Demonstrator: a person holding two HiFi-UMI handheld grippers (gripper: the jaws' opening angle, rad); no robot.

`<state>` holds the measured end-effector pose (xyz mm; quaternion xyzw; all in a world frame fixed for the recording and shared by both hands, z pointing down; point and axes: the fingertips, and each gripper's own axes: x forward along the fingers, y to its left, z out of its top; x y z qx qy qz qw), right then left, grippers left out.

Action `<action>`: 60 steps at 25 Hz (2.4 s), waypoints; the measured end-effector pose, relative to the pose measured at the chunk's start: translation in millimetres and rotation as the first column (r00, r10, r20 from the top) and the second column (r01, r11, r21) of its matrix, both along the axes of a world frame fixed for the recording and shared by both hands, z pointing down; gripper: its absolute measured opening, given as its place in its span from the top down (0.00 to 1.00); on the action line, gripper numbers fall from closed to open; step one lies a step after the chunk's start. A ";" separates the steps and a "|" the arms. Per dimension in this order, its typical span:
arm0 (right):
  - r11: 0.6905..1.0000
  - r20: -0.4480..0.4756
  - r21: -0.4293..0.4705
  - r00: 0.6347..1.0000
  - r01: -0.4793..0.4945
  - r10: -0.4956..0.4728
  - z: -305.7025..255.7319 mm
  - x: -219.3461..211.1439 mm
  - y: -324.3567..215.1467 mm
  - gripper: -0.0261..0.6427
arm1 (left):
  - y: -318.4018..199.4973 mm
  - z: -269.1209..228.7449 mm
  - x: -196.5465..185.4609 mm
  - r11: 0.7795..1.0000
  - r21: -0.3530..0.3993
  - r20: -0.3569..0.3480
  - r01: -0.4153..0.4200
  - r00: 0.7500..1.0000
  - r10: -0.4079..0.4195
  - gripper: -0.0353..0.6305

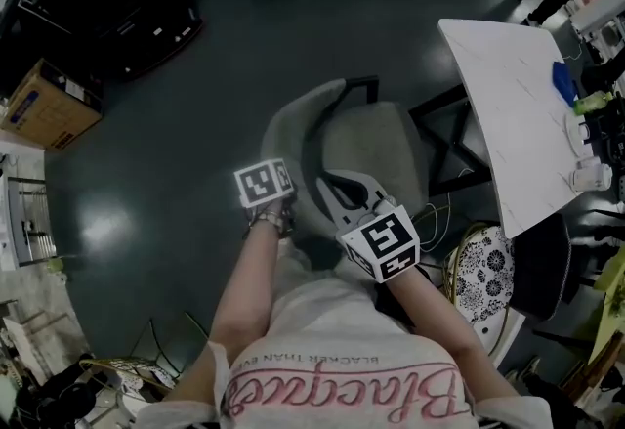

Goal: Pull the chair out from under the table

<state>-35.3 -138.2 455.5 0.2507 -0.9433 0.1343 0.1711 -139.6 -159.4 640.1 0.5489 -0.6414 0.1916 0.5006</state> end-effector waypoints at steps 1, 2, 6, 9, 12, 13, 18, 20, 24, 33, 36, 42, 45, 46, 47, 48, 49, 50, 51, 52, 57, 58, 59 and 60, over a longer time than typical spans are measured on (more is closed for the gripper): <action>1.000 -0.001 0.002 1.000 0.008 -0.008 0.2 -3.9 1.8 0.95 | 2.0 0.1 -4.4 1.000 0.001 0.001 0.000 1.000 0.000 0.83; 1.000 -0.002 0.003 1.000 0.016 -0.016 0.2 -7.4 3.5 0.95 | 4.1 -0.1 -8.6 1.000 0.001 0.004 -0.001 1.000 0.001 0.83; 0.999 -0.003 0.008 0.999 0.039 -0.039 -1.2 -21.0 8.4 0.95 | 12.4 -1.7 -24.4 1.000 0.000 0.037 -0.017 0.999 0.017 0.83; 0.999 0.001 0.013 0.999 0.048 -0.048 -3.0 -31.2 10.4 0.95 | 20.2 -1.6 -35.2 1.000 -0.003 0.040 -0.019 0.999 0.020 0.83; 0.998 0.001 0.020 0.998 0.067 -0.067 -5.2 -40.2 13.8 0.95 | 26.8 -2.3 -46.2 1.000 -0.007 0.039 -0.013 0.999 0.013 0.83; 0.997 0.000 0.023 0.997 0.075 -0.075 -5.7 -42.6 15.2 0.95 | 28.9 -2.6 -50.0 1.000 -0.009 0.037 -0.012 0.999 0.013 0.83; 0.995 -0.013 0.033 0.995 0.097 -0.097 -6.8 -46.2 18.5 0.95 | 37.0 -2.9 -63.2 0.999 -0.020 0.025 -0.037 0.999 0.038 0.83; 0.995 -0.016 0.035 0.995 0.098 -0.098 -7.5 -44.2 18.8 0.95 | 38.1 -3.4 -64.1 0.999 -0.016 0.018 -0.042 0.999 0.043 0.83; 0.994 -0.025 0.043 0.995 0.098 -0.097 -9.3 -36.6 18.2 0.95 | 38.9 -9.2 -63.1 0.998 -0.006 0.062 -0.069 0.996 0.069 0.80; 0.991 -0.036 0.080 0.994 0.105 -0.103 -18.4 -24.7 19.2 0.95 | 29.8 -86.4 -69.8 0.957 0.267 0.103 -0.111 0.991 0.087 0.67; 0.987 -0.024 0.108 0.993 0.119 -0.117 -26.2 -24.9 20.5 0.95 | 24.5 -115.4 -65.5 0.919 0.367 0.125 -0.147 0.986 0.109 0.64; 0.976 0.035 0.169 0.988 0.140 -0.148 -46.9 -28.6 24.6 0.95 | 19.2 -206.6 -31.1 0.683 0.665 0.246 -0.302 0.952 0.181 0.65; 0.972 0.046 0.188 0.987 0.142 -0.153 -52.1 -29.9 26.0 0.95 | 22.7 -236.3 -17.9 0.580 0.747 0.269 -0.327 0.945 0.187 0.78; 0.972 0.055 0.190 0.987 0.138 -0.151 -53.6 -29.8 25.3 0.95 | 23.3 -242.9 -16.0 0.559 0.771 0.250 -0.306 0.952 0.177 0.82; 0.973 0.067 0.190 0.987 0.131 -0.146 -55.3 -29.5 24.1 0.95 | 23.9 -248.4 -14.2 0.541 0.791 0.232 -0.286 0.958 0.169 0.88; 0.974 0.082 0.191 0.987 0.123 -0.140 -57.4 -28.8 22.7 0.95 | 24.5 -253.3 -11.8 0.522 0.806 0.224 -0.278 0.960 0.165 0.91; 0.974 0.097 0.195 0.986 0.114 -0.135 -60.0 -27.9 21.4 0.95 | 25.2 -257.4 -8.0 0.504 0.816 0.230 -0.284 0.959 0.168 0.92; 0.973 0.112 0.203 0.985 0.106 -0.130 -63.2 -26.9 20.4 0.95 | 25.9 -261.0 -3.0 0.485 0.822 0.242 -0.299 0.954 0.178 0.94; 0.972 0.128 0.214 0.984 0.098 -0.128 -66.8 -26.0 19.9 0.95 | 26.7 -264.5 2.9 0.466 0.826 0.256 -0.318 0.947 0.192 0.94; 0.970 0.144 0.224 0.981 0.093 -0.127 -70.5 -25.4 19.9 0.95 | 27.5 -267.9 8.8 0.448 0.828 0.272 -0.337 0.940 0.206 0.94; 0.963 0.192 0.249 0.970 0.100 -0.150 -82.3 -28.3 23.1 0.96 | 28.9 -280.5 34.5 0.370 0.829 0.338 -0.419 0.903 0.265 0.94; 0.961 0.188 0.255 0.970 0.103 -0.154 -82.7 -29.0 23.3 0.96 | 28.8 -282.5 38.6 0.356 0.833 0.339 -0.423 0.899 0.275 0.94; 0.960 0.184 0.261 0.970 0.105 -0.156 -82.9 -29.5 23.1 0.96 | 28.6 -284.1 41.8 0.346 0.836 0.340 -0.426 0.897 0.283 0.94; 0.958 0.181 0.267 0.971 0.105 -0.157 -83.3 -29.7 22.6 0.96 | 28.4 -284.9 44.3 0.340 0.836 0.342 -0.430 0.894 0.288 0.94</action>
